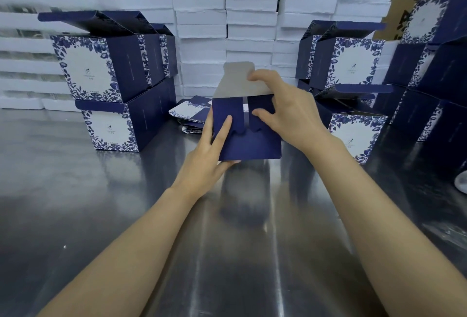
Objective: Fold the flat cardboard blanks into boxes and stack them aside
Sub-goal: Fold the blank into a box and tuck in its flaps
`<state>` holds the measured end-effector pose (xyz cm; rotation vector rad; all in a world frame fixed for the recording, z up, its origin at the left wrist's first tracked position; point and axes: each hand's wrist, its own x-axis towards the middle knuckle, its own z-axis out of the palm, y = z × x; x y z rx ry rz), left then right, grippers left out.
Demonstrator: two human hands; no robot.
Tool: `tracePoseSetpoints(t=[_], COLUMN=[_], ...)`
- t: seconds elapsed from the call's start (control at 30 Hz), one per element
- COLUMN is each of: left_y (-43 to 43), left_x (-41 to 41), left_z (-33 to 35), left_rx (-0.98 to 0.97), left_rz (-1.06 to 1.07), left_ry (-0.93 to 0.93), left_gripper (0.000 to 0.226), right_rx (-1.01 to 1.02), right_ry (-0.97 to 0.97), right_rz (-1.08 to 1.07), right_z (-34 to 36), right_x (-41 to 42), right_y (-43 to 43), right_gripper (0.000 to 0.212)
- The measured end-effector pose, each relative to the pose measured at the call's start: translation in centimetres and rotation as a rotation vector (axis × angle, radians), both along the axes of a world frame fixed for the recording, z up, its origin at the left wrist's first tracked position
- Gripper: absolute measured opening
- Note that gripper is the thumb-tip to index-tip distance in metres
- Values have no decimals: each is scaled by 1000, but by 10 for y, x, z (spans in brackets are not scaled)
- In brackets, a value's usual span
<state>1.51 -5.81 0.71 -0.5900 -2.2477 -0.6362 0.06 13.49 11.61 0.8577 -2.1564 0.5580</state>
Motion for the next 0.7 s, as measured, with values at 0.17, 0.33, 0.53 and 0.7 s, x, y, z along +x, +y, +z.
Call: tracePoseSetpoints(t=[0.17,0.33,0.53,0.7], left_y=[5,7,8,11], left_x=[2,4,9,12], left_z=[-1,3,5,8], left_rx=[6,10,-13,95], left_rz=[3,25,9,-50], left_ry=[-37,-92,-72,-3], left_gripper=[82,79,78,82], right_rx=[-89,-118,14,24], right_ry=[-64,-100,-288,-141], right_rz=[104,62,45,-71], right_z=[-4,-6,-13,-12], right_x=[-5,-11,-21,-21], right_y=[6,9,18,12], right_gripper=[43,24,75,76])
